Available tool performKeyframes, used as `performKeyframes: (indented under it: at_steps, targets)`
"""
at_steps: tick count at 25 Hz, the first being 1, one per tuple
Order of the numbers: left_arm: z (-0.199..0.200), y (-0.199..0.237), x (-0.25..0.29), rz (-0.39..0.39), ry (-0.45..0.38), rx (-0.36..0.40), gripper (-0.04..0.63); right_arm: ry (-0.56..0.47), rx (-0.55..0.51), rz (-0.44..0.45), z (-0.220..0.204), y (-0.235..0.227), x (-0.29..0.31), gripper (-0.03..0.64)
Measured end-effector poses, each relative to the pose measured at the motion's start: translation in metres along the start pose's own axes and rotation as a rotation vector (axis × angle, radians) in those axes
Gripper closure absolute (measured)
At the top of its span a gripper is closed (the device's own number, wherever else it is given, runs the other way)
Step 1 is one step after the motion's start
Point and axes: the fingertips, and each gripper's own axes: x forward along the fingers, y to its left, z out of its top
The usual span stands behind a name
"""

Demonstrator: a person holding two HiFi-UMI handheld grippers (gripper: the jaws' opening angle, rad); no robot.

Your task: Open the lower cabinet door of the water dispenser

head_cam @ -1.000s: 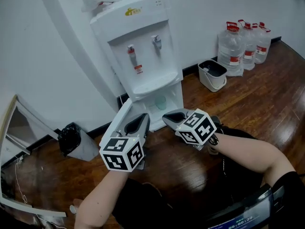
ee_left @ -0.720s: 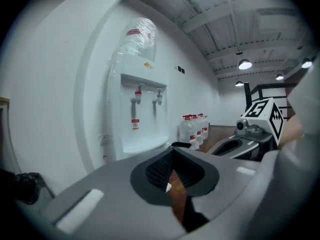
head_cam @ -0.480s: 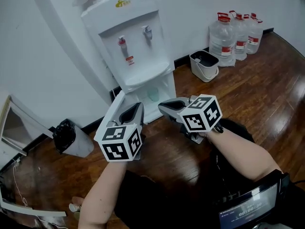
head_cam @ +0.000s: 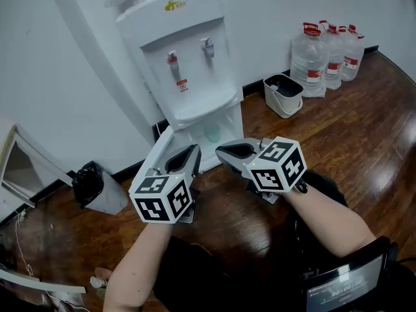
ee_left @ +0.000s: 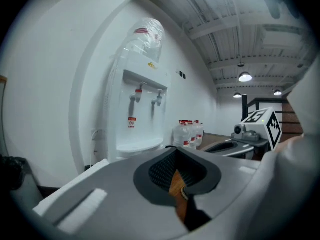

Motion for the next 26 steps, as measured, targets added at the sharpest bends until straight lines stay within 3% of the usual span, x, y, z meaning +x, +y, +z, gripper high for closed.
performKeyframes:
  at_steps: [8,13,17,26]
  targets:
    - [0.0,0.002,-0.001,0.003,0.001,0.036,0.434,0.001,-0.019,-0.023,0.002,-0.003,-0.005,0.617]
    - [0.001,-0.002,0.001,-0.021,-0.014,-0.02,0.434,0.025,-0.029,-0.037,-0.002,-0.006,-0.005,0.617]
    - [0.001,-0.007,0.0,-0.027,-0.013,0.019,0.434,0.004,-0.033,-0.033,0.003,-0.004,-0.009,0.617]
    - [0.0,-0.003,-0.001,-0.027,-0.013,-0.013,0.434,0.008,-0.031,-0.041,0.002,-0.004,-0.009,0.617]
